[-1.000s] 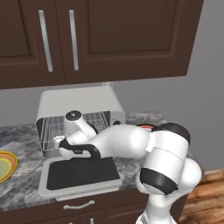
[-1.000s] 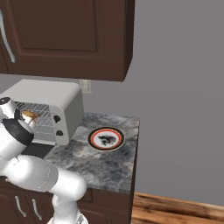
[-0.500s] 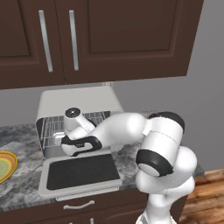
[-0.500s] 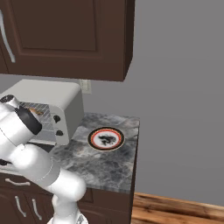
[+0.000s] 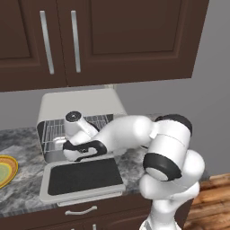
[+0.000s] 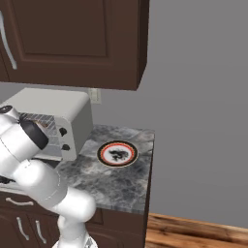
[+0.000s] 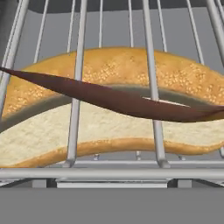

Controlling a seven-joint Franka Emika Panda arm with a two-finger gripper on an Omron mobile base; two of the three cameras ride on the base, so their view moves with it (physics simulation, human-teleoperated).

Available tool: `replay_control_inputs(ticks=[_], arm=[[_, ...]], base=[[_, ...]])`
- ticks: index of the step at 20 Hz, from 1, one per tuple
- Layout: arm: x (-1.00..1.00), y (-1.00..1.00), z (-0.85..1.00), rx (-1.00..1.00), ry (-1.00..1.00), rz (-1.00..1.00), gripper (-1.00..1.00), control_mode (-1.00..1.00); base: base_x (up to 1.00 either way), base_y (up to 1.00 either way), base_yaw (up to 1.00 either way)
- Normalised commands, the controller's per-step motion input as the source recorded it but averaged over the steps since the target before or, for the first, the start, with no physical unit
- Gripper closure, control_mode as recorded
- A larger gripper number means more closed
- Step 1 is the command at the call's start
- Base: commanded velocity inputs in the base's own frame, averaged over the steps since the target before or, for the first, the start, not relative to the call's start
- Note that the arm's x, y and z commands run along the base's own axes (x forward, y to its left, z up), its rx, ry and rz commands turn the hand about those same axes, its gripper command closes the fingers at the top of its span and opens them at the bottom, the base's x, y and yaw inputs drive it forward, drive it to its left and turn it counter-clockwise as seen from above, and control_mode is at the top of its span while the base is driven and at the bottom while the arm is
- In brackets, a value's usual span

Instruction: Open the toaster oven door. Place the hotdog bun on the bottom rack in the toaster oven and place the chicken drumstick on the top rack.

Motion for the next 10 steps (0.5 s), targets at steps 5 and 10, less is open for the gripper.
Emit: replay_control_inputs(ticks=[5,10], arm=[[-0.56,0.02,0.21,0.0,0.01,0.04,-1.0,-1.0],[-0.67,-0.02,0.26,-0.01,0.01,0.04,-1.0,-1.0]], base=[[0.0,0.0,0.0],[0.0,0.0,0.0]])
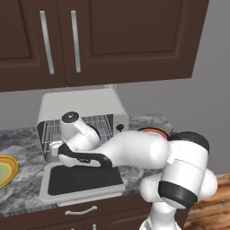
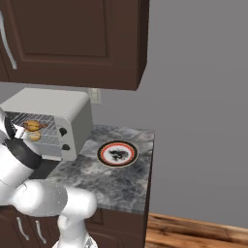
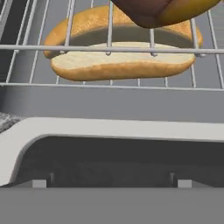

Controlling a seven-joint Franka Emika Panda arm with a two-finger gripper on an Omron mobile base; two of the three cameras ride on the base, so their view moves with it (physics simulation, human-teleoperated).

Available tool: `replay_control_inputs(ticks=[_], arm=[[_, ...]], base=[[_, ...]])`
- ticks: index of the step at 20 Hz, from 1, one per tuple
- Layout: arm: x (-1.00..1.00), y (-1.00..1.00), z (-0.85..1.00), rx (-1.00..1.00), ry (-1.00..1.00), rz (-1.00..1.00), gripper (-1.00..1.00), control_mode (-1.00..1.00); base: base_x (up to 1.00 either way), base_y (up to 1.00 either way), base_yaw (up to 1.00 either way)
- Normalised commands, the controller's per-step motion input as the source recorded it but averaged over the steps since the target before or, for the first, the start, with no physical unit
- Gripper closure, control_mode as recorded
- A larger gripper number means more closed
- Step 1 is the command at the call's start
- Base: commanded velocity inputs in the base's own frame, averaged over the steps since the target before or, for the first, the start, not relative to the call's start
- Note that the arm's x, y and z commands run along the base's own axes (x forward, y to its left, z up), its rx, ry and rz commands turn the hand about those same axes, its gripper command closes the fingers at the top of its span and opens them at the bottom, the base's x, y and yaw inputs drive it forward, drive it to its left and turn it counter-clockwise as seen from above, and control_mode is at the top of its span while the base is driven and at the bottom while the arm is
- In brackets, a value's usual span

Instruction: Open the toaster oven door. Place the hotdog bun on the bottom rack in the toaster oven and place the chicken drumstick on the top rack.

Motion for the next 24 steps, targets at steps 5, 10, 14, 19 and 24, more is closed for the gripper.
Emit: replay_control_inputs(ticks=[5,10,14,19,24], arm=[[-0.78,-0.28,0.28,0.0,-0.02,0.14,-1.0,-1.0],[-0.72,-0.45,0.29,0.0,-0.04,0.19,-1.0,-1.0],[-0.67,-0.49,0.3,0.0,0.0,0.16,-1.0,-1.0],[-0.68,-0.5,0.31,0.01,0.0,0.01,-1.0,-1.0],[-0.64,-0.41,0.29,0.0,0.0,-0.02,-1.0,-1.0]], base=[[0.0,0.0,0.0],[0.0,0.0,0.0],[0.0,0.0,0.0],[0.0,0.0,0.0],[0.0,0.0,0.0]])
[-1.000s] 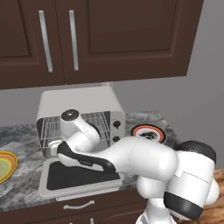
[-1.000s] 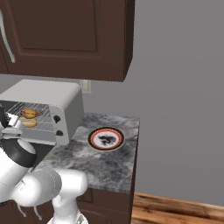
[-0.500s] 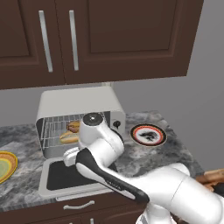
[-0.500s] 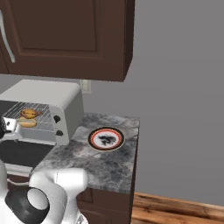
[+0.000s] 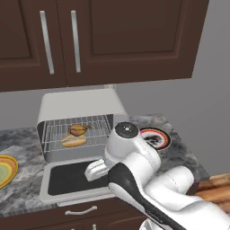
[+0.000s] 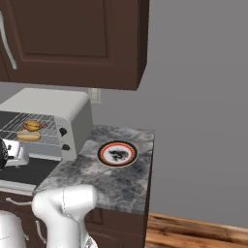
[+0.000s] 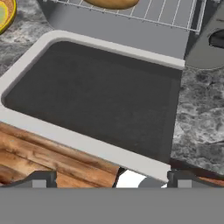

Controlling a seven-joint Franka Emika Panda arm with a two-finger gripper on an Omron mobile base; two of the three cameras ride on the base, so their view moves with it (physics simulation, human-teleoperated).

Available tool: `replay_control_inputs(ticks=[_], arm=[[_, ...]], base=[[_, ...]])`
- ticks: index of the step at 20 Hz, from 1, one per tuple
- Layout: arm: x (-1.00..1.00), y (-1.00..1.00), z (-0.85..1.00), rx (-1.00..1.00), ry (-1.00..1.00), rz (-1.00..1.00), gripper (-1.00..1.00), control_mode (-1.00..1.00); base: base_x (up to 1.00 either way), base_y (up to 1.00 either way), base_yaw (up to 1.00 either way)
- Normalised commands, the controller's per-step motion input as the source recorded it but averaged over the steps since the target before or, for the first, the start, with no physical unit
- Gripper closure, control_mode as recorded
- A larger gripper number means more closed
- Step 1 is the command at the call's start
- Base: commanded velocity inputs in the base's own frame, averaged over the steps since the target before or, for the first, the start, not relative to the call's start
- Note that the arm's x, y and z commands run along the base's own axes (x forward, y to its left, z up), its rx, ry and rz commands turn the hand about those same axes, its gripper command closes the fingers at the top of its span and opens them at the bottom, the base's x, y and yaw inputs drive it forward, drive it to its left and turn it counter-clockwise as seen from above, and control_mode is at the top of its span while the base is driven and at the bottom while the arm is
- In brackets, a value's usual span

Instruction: Open the toaster oven door. Place the hotdog bun on the bottom rack in the toaster oven and place the chicken drumstick on the top rack.

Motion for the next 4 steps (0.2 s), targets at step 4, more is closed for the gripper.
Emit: replay_control_inputs(ticks=[4], arm=[[-0.59,-0.34,0.26,0.0,0.0,-0.11,-1.0,-1.0]], base=[[0.0,0.0,0.0]])
